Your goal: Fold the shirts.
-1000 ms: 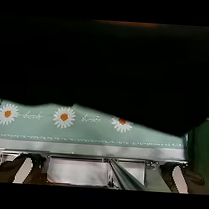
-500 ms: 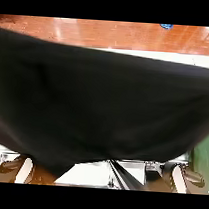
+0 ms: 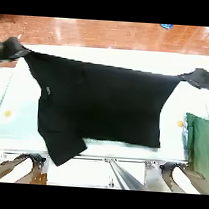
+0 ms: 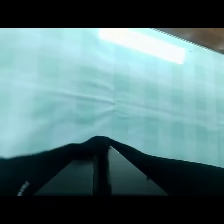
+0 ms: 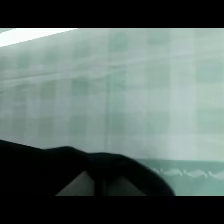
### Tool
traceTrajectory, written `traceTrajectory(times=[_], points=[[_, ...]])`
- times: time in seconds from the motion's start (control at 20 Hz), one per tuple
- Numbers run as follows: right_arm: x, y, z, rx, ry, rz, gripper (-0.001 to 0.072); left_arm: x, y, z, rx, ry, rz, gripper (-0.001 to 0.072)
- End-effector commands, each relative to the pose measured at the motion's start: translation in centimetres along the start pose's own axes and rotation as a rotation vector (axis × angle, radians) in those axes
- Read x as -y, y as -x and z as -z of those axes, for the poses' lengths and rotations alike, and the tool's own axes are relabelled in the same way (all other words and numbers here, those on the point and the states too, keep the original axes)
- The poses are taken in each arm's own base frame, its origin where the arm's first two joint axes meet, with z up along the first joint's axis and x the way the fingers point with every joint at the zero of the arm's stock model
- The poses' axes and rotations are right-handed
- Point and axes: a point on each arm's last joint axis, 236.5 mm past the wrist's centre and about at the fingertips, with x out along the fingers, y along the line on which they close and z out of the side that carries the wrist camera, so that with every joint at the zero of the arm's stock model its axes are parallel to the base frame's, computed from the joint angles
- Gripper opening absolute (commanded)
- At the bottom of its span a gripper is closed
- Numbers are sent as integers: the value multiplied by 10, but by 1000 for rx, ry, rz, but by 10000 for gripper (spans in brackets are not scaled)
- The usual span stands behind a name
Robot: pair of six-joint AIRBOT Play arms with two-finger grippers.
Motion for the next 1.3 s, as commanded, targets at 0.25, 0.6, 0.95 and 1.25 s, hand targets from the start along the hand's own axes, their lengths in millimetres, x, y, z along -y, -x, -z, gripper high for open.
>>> traceTrajectory(times=[0.25,0.6,0.95,1.25], points=[[67,-158,-62,-62,-190,-10,27,-49,-169,26,-203,242,10,21],[63,-151,-25,-250,-203,-68,27,-46,-156,59,-422,199,71,21],[106,-112,70,-650,-121,87,27,-84,-106,146,-824,55,-25,21],[109,-115,104,-723,-169,86,27,-82,-95,193,-964,88,-19,21]])
